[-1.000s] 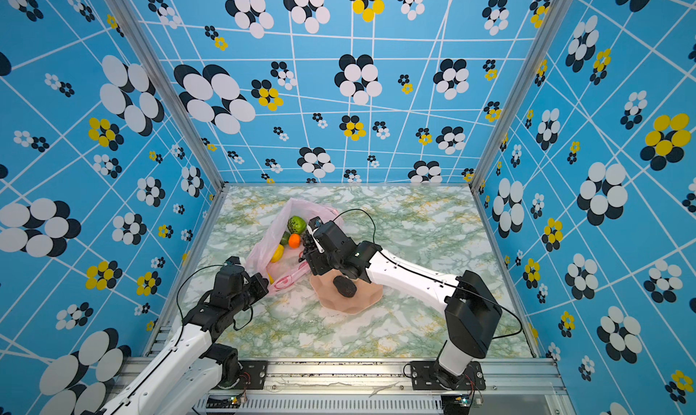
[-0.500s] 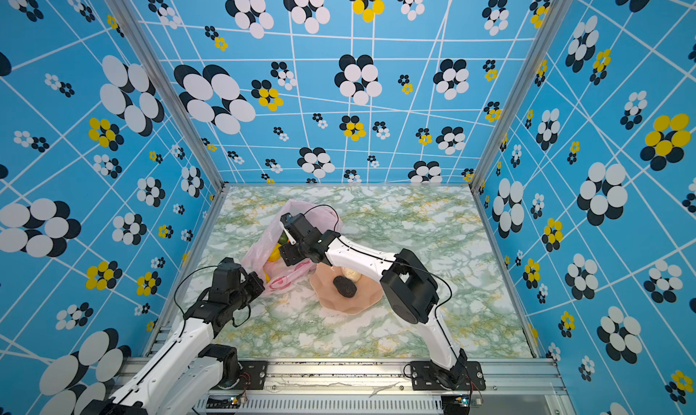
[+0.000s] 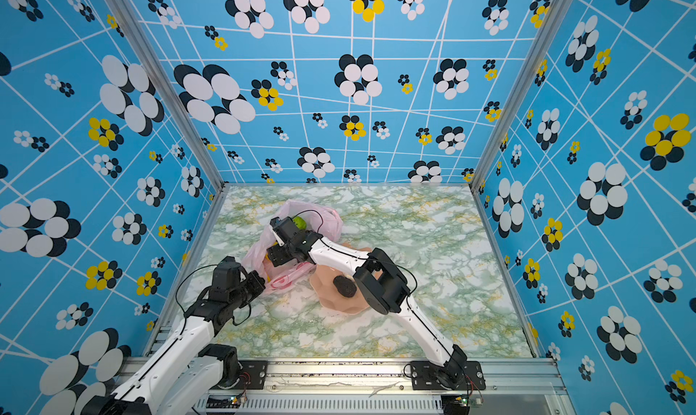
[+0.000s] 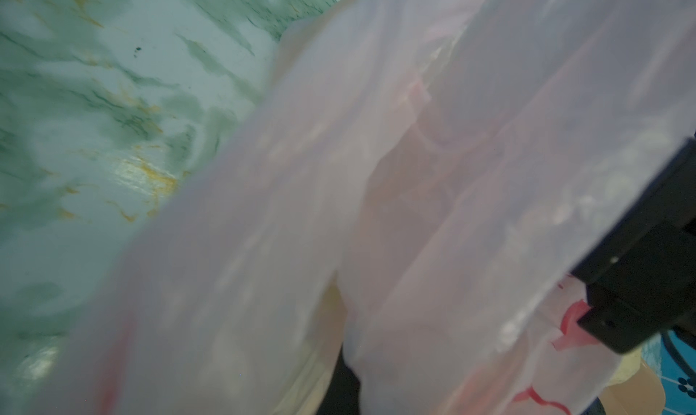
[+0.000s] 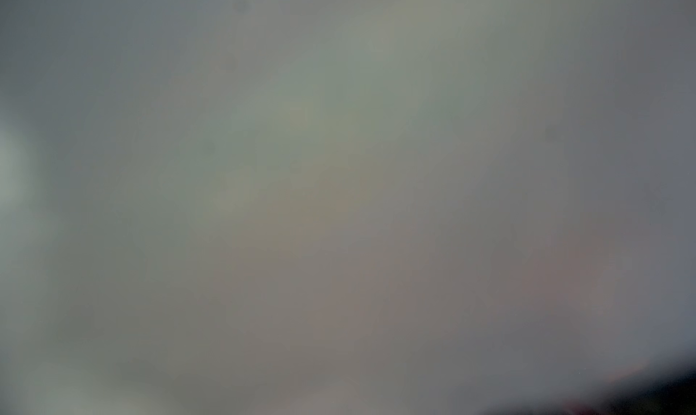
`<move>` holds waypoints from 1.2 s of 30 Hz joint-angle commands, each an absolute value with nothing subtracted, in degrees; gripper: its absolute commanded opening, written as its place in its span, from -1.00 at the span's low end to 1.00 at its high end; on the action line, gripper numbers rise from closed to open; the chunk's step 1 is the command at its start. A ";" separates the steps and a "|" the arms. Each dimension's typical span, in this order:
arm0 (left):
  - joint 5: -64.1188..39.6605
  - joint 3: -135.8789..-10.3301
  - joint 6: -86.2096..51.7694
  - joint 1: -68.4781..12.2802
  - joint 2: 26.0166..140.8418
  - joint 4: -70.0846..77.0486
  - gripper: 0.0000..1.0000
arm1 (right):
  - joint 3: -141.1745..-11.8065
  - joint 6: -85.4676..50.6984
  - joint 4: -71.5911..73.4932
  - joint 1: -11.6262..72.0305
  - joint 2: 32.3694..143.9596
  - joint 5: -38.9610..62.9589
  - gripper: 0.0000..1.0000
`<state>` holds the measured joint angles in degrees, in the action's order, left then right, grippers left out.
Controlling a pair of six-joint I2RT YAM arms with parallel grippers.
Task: Take fruits out of the plastic bag
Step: Move the plastic bag to the center of the table, then pick up the fruit from the plastic bag.
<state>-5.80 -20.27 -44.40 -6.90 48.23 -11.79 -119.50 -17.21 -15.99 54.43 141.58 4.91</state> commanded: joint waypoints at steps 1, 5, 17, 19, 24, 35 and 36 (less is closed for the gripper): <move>-6.67 -21.79 -44.08 -6.42 48.19 -11.69 -1.00 | -124.88 -17.23 -17.01 55.34 144.67 5.60 0.58; -7.11 -22.01 -44.13 -6.44 48.05 -12.00 -1.00 | -130.35 -17.14 -19.67 55.46 148.46 4.16 0.68; -7.30 -22.07 -44.34 -6.46 47.45 -12.79 -1.00 | -142.73 -16.90 -24.93 55.46 158.15 -2.40 0.68; -7.32 -22.10 -44.38 -6.50 47.46 -12.74 -1.00 | -144.47 -16.88 -25.22 55.45 159.46 -2.46 0.65; -7.39 -22.42 -44.04 -6.50 48.24 -12.72 -1.00 | -146.50 -17.15 -25.37 55.46 160.58 -2.46 0.37; -6.82 -23.68 -43.33 -6.39 52.05 -11.17 -1.00 | -129.96 -17.03 -17.60 55.55 148.50 -0.79 0.08; -6.85 -23.73 -43.29 -6.39 52.27 -11.01 -1.00 | -128.60 -16.93 -16.96 55.55 147.48 -0.79 0.07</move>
